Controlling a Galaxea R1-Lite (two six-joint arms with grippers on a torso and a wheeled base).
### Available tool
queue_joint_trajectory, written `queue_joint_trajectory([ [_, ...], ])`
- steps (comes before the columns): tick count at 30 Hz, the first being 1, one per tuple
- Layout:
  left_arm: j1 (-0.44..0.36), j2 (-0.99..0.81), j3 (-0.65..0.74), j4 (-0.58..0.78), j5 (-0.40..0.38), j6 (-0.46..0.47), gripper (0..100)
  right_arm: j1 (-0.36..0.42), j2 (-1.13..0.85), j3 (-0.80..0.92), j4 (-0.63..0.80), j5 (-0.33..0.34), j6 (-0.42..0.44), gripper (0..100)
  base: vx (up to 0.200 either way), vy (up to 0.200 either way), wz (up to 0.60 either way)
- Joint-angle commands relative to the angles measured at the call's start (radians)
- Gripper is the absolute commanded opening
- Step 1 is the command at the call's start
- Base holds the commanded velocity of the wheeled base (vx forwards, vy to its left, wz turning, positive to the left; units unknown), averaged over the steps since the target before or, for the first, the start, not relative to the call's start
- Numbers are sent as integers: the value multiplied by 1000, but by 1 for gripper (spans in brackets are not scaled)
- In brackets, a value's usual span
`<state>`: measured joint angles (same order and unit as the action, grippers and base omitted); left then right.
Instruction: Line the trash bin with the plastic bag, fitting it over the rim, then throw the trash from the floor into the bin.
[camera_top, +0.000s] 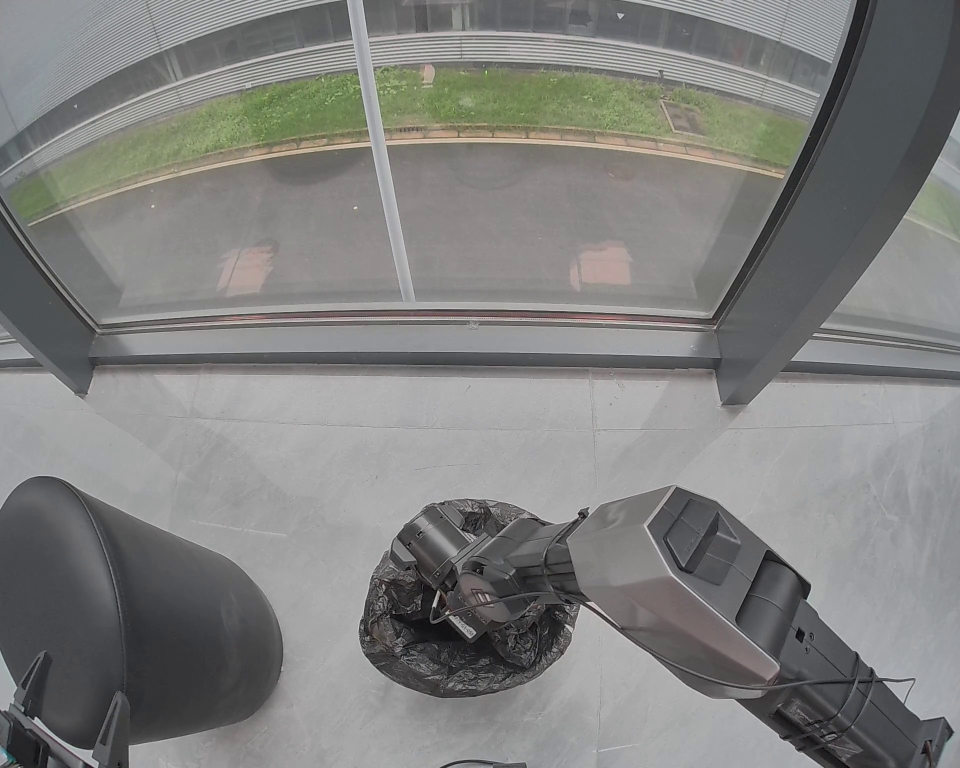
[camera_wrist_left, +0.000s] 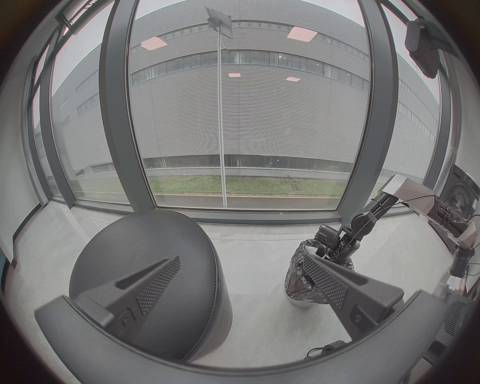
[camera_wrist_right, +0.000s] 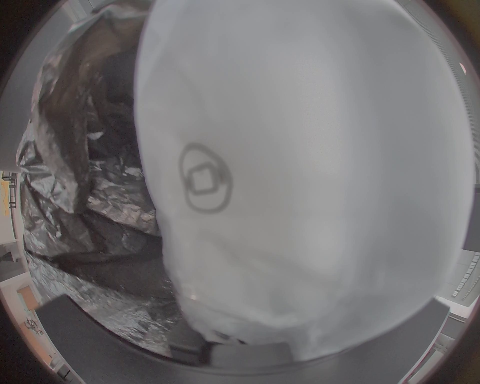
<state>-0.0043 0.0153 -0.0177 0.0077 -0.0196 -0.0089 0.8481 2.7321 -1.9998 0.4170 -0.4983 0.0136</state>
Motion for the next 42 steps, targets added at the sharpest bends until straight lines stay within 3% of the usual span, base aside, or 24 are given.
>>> queue_joint_trajectory([
  [1,0,-14,16,0,0,0,100,12,0,0,-3,-9,0,0,0,0,0],
  [19,0,-14,16,0,0,0,100,26,0,0,0,-16,-3,0,0,0,0],
  [20,0,-14,16,0,0,0,100,26,1,0,-1,-16,-4,100,0,0,0],
  [42,0,-14,16,0,0,0,100,29,-2,0,2,-5,14,100,0,0,0],
])
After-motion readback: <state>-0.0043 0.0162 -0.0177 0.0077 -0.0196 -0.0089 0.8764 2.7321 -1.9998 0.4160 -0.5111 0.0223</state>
